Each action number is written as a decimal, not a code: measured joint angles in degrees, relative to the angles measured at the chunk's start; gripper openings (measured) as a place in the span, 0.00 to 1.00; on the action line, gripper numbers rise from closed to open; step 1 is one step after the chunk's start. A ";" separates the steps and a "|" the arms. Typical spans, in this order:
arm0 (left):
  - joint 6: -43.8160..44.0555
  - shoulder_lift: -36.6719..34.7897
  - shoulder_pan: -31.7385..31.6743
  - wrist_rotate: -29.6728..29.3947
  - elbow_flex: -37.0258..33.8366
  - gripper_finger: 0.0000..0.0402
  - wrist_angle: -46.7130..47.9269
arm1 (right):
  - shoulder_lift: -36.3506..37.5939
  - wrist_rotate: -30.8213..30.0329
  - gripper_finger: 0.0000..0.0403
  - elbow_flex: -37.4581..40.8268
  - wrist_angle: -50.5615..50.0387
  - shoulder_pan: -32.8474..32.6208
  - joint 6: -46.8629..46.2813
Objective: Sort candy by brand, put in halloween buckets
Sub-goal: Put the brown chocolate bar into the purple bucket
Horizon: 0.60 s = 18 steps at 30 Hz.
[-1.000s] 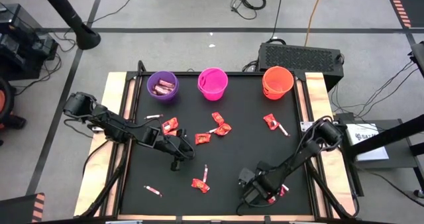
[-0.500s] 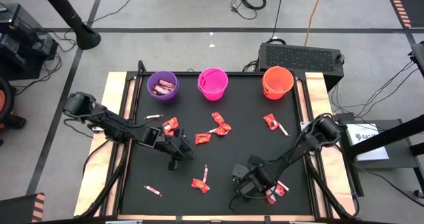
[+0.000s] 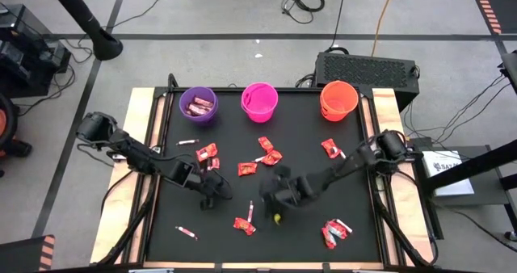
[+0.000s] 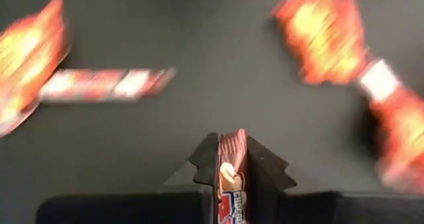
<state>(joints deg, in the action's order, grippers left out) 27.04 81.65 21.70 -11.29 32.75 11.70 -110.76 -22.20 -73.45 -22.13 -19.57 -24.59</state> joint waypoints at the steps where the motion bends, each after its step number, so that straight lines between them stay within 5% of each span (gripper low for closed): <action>1: 1.61 0.00 0.59 -1.13 0.00 0.35 1.18 | 0.00 -0.69 0.09 0.00 2.21 1.62 3.22; 12: 12.95 0.02 5.85 -10.45 -0.02 0.35 9.34 | -0.11 0.60 0.11 -15.75 16.53 20.03 26.50; 18: 9.19 0.02 4.43 -14.33 -0.02 0.35 9.19 | -6.07 22.42 0.11 -24.39 26.63 32.21 21.36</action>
<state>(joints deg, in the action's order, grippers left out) 36.23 81.67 26.13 -25.62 32.73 20.89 -116.83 0.22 -97.84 4.50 12.64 -3.23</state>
